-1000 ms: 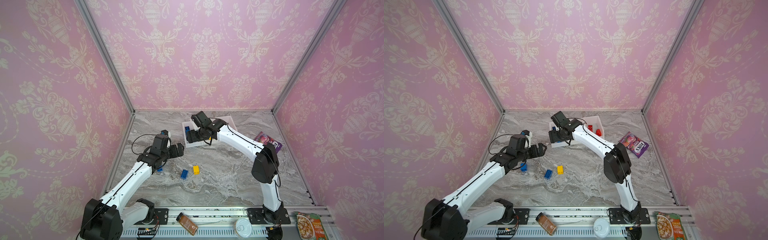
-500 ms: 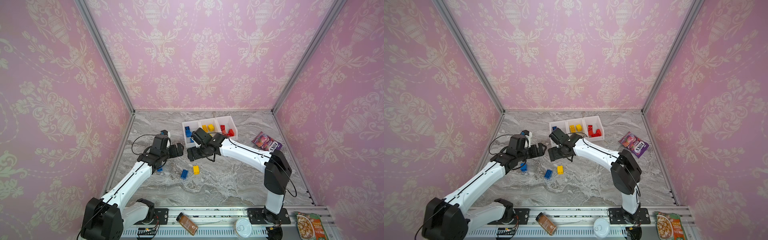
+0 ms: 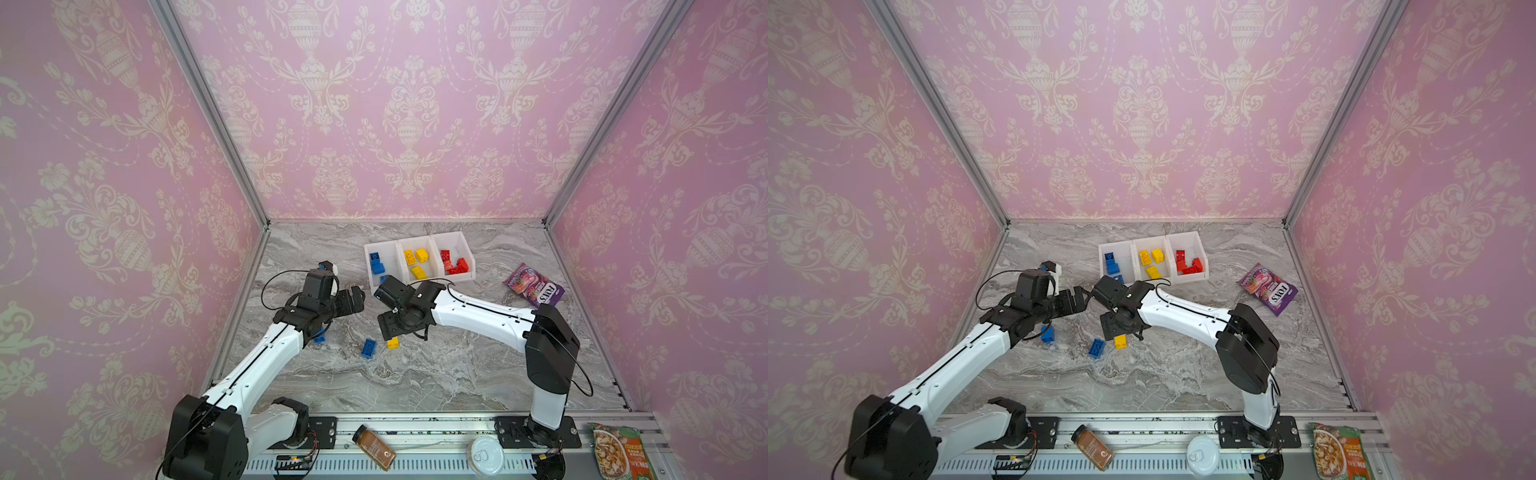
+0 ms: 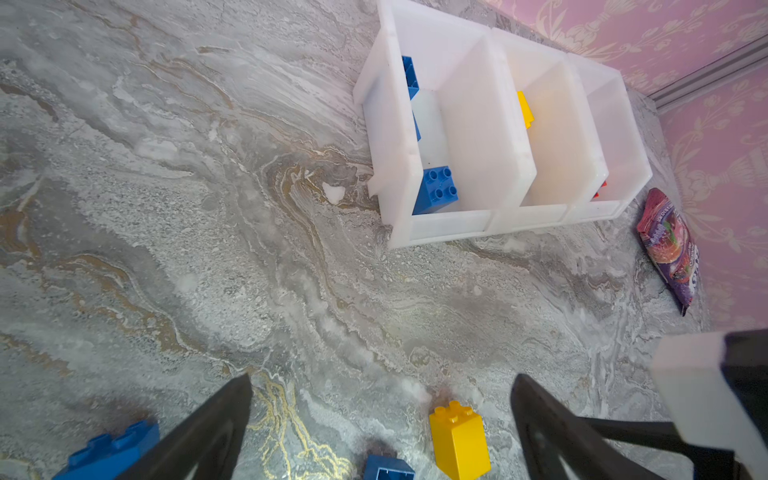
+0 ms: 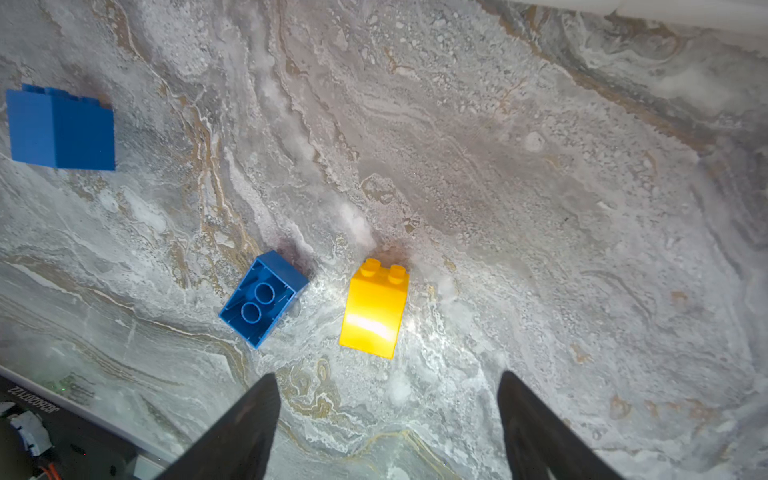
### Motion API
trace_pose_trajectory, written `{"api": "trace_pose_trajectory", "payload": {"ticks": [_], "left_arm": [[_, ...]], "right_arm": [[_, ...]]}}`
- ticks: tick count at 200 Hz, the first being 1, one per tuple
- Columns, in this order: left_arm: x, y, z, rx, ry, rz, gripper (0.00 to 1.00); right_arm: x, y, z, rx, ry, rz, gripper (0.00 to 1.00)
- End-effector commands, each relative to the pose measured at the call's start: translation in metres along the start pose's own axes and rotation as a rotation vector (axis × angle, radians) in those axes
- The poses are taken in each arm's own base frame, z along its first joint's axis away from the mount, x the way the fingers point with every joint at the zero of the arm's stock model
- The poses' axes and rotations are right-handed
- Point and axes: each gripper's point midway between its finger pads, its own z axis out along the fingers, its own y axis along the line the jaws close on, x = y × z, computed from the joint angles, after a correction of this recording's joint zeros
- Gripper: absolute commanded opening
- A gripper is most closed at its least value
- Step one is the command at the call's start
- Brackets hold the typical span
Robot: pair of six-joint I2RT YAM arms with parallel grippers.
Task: Sort the legos into containers by color
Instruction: 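Move the right gripper back to the yellow brick on the table, then close the right gripper on the yellow brick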
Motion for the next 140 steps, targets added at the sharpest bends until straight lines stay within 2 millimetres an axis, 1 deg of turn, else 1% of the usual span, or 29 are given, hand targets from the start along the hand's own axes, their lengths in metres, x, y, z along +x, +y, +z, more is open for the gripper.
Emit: {"api": "trace_pose_trajectory", "payload": {"ticks": [1,29,42,49,86,112,140], "left_arm": [[0.019,0.017,0.003,-0.043,0.053,-0.016,0.99],[0.019,0.022,-0.001,-0.059,0.047,-0.023,0.99],[0.019,0.023,-0.003,-0.060,0.043,-0.025,0.99],[0.019,0.024,-0.003,-0.060,0.043,-0.027,0.99],[0.019,0.024,-0.004,-0.045,0.041,-0.039,0.99],[0.018,0.023,-0.004,-0.039,0.039,-0.042,0.99],[0.016,0.022,-0.005,-0.037,0.034,-0.041,0.99]], "right_arm": [[0.008,-0.004,0.017,0.052,0.030,0.014,0.80],[0.008,-0.001,0.031,0.061,0.051,0.000,0.76],[0.010,-0.001,0.038,0.070,0.065,-0.006,0.67],[0.011,-0.001,0.042,0.075,0.072,-0.010,0.65],[0.008,-0.002,0.053,0.098,0.077,-0.031,0.64],[0.006,0.003,0.058,0.089,0.085,-0.037,0.64],[0.008,0.001,0.061,0.098,0.093,-0.042,0.64]]}}
